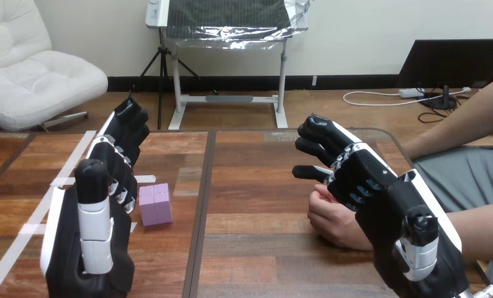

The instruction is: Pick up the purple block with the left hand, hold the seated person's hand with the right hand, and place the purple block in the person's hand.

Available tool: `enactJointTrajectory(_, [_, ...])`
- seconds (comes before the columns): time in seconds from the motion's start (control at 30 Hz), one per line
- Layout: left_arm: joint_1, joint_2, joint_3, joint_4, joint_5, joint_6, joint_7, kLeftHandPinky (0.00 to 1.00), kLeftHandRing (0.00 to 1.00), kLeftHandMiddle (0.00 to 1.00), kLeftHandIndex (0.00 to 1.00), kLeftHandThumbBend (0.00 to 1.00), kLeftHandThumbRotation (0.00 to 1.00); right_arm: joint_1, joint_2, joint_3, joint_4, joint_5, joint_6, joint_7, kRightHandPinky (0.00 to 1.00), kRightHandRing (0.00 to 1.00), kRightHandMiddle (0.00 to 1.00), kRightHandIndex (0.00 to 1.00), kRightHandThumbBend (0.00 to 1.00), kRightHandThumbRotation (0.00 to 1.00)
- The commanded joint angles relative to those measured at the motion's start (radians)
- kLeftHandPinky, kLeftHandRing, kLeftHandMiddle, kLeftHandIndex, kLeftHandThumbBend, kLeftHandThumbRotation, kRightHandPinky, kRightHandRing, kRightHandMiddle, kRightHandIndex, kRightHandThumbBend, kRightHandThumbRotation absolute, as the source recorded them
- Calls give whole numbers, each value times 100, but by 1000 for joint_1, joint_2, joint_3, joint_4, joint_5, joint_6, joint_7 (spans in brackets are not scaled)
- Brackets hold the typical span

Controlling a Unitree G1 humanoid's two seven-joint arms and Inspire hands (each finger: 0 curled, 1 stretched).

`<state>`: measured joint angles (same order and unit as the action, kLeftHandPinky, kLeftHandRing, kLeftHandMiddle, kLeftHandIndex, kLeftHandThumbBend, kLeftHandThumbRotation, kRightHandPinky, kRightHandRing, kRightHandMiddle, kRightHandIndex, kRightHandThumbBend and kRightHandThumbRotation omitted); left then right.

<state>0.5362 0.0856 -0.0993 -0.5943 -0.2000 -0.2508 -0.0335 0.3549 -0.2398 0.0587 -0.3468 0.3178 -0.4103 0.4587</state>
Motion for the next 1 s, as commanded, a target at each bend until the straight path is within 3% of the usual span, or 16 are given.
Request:
enactJointTrajectory(0.0, [-64,-13,13,-18,36,-12,1,100,93,91,89,79,99,-55,1,-19,-35,10,1,-5,81,92,92,90,100,100])
enactJointTrajectory(0.23, [-82,11,37,-4,141,-18,5,100,92,91,90,79,100,-59,2,-20,-31,7,-2,-6,81,92,92,90,100,100])
enactJointTrajectory(0.67, [-146,31,96,70,230,-54,5,100,94,91,90,78,96,-69,0,-21,-24,3,-1,-4,81,92,92,90,100,100])
enactJointTrajectory(0.97, [-196,62,139,122,318,-45,12,86,91,91,88,79,93,-76,1,-21,-17,4,0,-2,81,92,91,90,100,100])
